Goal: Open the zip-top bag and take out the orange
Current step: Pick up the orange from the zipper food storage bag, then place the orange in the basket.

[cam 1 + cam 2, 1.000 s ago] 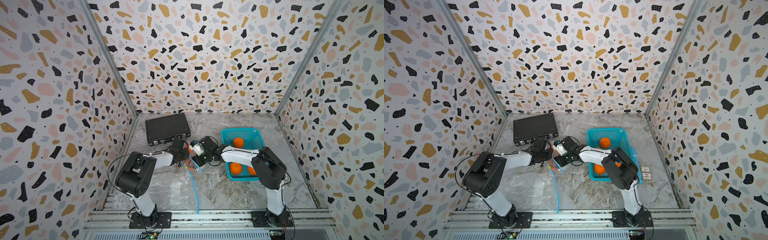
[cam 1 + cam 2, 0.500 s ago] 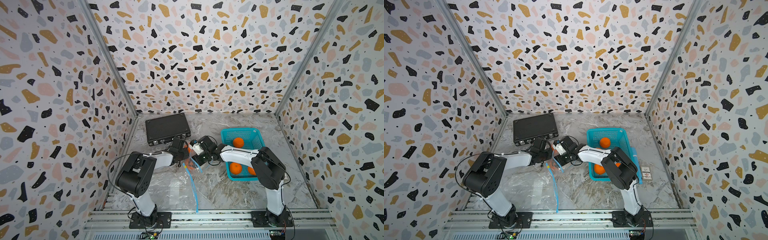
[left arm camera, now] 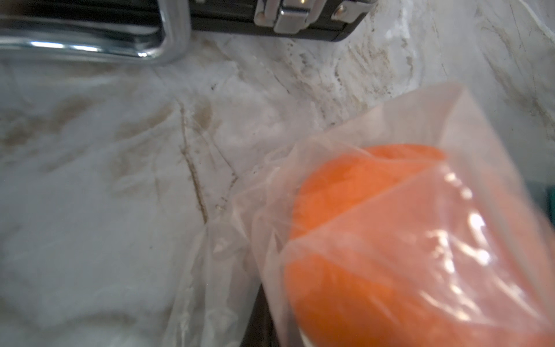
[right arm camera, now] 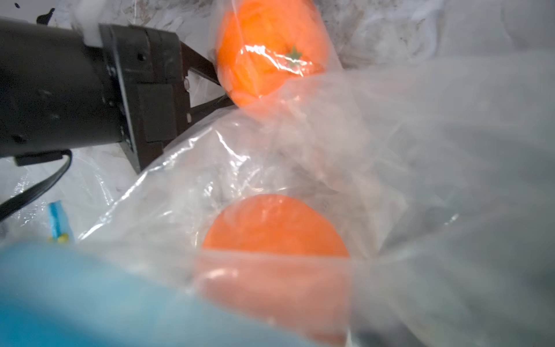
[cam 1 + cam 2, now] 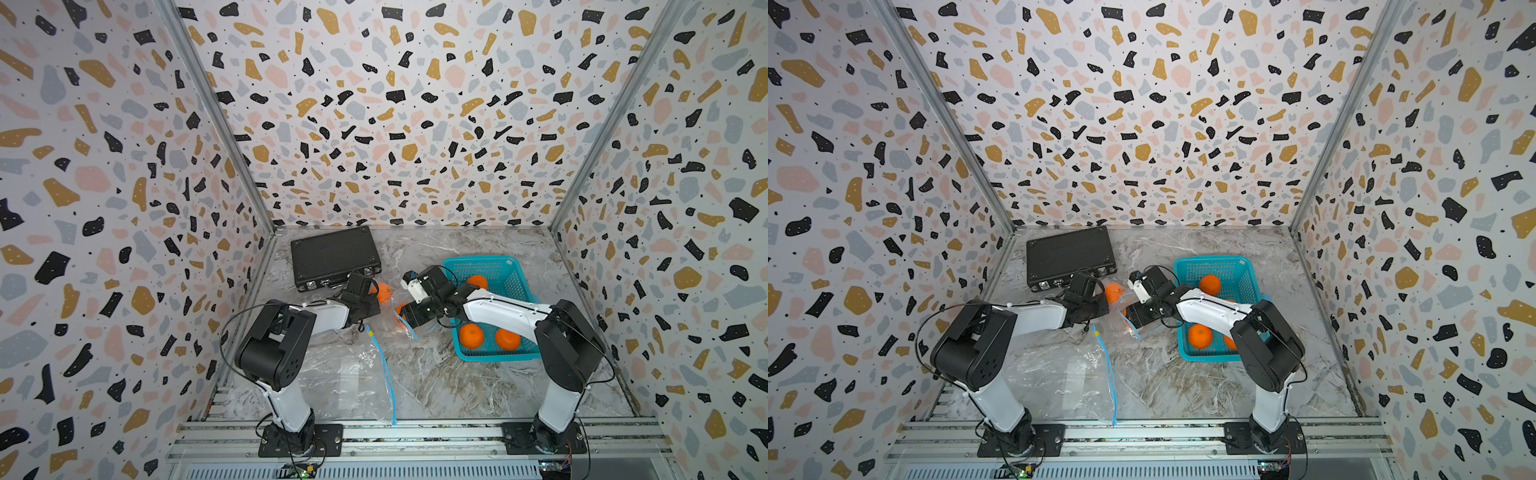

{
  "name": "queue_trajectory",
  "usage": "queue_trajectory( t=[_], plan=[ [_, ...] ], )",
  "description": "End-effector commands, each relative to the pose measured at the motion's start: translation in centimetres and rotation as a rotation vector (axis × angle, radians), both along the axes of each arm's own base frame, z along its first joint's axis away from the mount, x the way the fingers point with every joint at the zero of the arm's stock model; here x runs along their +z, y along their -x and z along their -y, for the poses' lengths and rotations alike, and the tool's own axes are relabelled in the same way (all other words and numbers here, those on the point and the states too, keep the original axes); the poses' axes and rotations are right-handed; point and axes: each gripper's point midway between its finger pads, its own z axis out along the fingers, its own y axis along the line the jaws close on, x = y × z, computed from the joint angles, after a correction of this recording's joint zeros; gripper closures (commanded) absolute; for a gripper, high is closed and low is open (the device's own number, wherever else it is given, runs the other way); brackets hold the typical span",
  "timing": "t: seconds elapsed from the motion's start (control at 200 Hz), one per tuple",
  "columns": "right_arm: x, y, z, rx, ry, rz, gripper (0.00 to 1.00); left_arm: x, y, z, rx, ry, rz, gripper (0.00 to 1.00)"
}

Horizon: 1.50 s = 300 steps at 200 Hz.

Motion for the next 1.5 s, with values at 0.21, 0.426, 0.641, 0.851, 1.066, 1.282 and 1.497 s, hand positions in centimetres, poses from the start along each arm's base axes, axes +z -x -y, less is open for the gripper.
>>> queue_trajectory(
  t=[0.21, 0.426, 0.641, 0.851, 1.066, 1.282, 1.497],
  plan=[
    [8.3, -0.7, 4.0, -0.067, -0.061, 0.156, 0.39, -1.0, 0.8, -3.1, 0.045, -0.062, -0.088, 1.0],
    [11.1, -1.3, 6.9, -0.125, -0.091, 0.215, 0.4, -0.5, 0.5, -2.9, 0.043, -0.037, -0.081, 1.0],
    [11.8, -5.4, 15.3, -0.369, 0.011, 0.195, 0.4, 0.8, 0.3, -1.4, 0.011, -0.005, -0.06, 1.0],
    [9.2, -8.6, 21.6, -0.558, 0.108, 0.146, 0.4, 1.3, 0.4, 0.8, -0.036, 0.016, -0.048, 1.0],
    [5.6, -12.2, 27.6, -0.754, 0.252, 0.114, 0.4, 1.0, 0.6, 2.0, -0.067, 0.04, -0.051, 1.0],
    [3.8, -13.4, 29.3, -0.809, 0.309, 0.12, 0.39, 1.1, 0.8, 2.2, -0.077, 0.044, -0.047, 1.0],
    [0.8, -13.9, 29.9, -0.807, 0.335, 0.051, 0.38, 0.7, 0.8, 2.3, -0.078, 0.045, -0.051, 1.0]
  ],
)
